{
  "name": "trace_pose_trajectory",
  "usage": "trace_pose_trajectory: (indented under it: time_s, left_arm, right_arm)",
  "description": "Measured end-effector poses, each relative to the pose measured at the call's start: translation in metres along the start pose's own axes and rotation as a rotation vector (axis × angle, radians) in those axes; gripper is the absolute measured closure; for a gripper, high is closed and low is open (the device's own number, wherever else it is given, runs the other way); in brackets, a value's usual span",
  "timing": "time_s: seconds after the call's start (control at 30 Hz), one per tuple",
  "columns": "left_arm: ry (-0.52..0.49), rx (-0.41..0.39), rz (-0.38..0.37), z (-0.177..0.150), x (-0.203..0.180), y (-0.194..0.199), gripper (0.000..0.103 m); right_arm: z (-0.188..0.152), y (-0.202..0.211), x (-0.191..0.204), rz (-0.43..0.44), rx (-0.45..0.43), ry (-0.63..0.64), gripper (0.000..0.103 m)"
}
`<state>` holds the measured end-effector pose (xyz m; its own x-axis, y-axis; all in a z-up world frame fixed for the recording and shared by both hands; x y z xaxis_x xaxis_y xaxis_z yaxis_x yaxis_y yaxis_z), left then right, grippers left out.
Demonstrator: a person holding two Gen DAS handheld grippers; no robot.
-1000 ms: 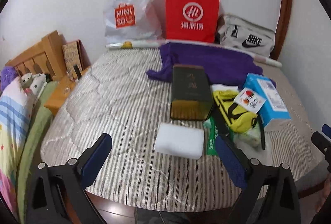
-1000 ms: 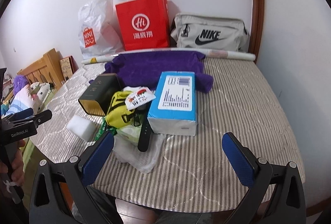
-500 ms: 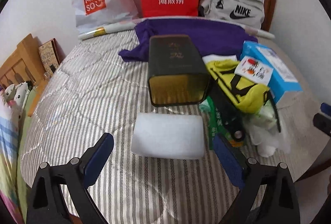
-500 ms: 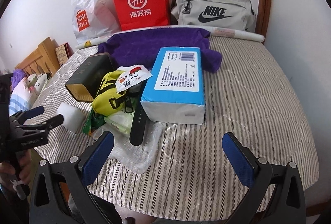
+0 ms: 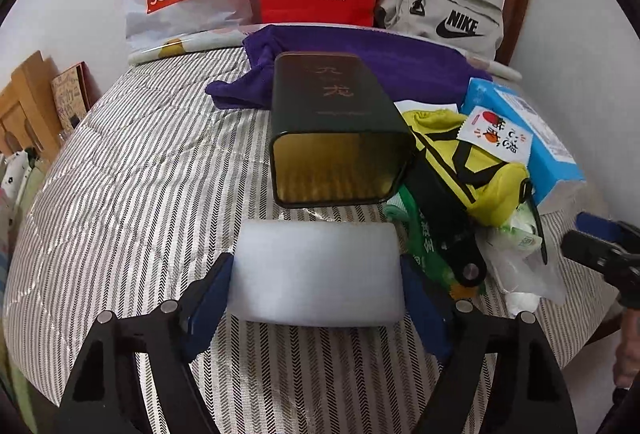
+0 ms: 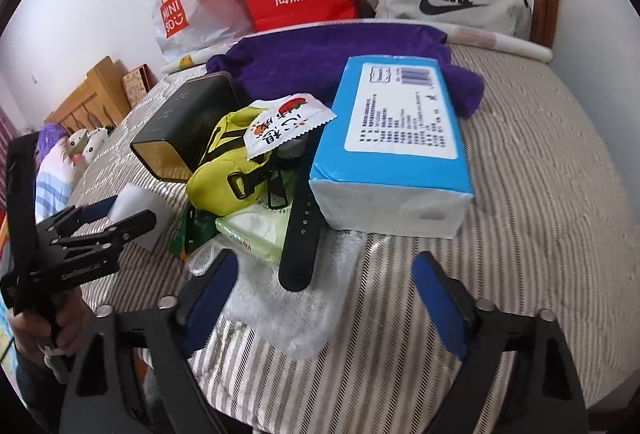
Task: Organize soft objects
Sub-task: 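Grasp the white sponge block with the left gripper while the right grasps a black watch strap, then lift the sponge with the left gripper while the right lifts the strap toward the purple towel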
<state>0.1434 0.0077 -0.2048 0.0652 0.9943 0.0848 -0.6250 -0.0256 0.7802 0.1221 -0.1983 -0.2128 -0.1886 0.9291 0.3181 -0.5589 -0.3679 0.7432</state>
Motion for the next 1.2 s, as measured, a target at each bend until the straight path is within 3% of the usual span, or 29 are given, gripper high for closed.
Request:
trace_pose_trajectory:
  time_s: [0.17, 0.4, 0.53, 0.93, 1.2]
  left_arm:
    - [-0.015, -0.01, 0.0, -0.001, -0.002, -0.001, 0.024]
    - [-0.039, -0.025, 0.013, -0.002, -0.003, -0.002, 0.024]
    - [-0.032, -0.024, 0.004, -0.003, -0.002, -0.002, 0.023]
    - [0.002, 0.008, -0.001, -0.002, 0.001, -0.003, 0.023]
    - [0.027, 0.021, 0.059, -0.002, 0.013, 0.007, 0.023]
  right_arm:
    - [0.004, -0.013, -0.001, 0.029, 0.007, -0.044, 0.043]
    - [0.005, -0.027, 0.002, 0.06, 0.012, -0.074, 0.06]
    - [0.006, -0.032, 0.002, 0.13, -0.002, -0.115, 0.081]
    - [0.011, -0.002, 0.016, 0.104, -0.041, -0.031, 0.083]
    - [-0.013, 0.022, 0.016, 0.054, -0.017, 0.058, 0.083]
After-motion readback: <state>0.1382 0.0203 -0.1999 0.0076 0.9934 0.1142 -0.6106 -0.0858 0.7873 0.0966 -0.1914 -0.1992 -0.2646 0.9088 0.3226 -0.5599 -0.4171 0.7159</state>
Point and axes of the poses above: each gripper's, at about its wrist camera, not at the fingertips, and y roughly against the way its jaws point, x to its left, z to its top, the point moved 8 cm from there along -y, roughly the way its jaws point, and after that the axes turned 10 degrees about z, right-handed, at the moved point
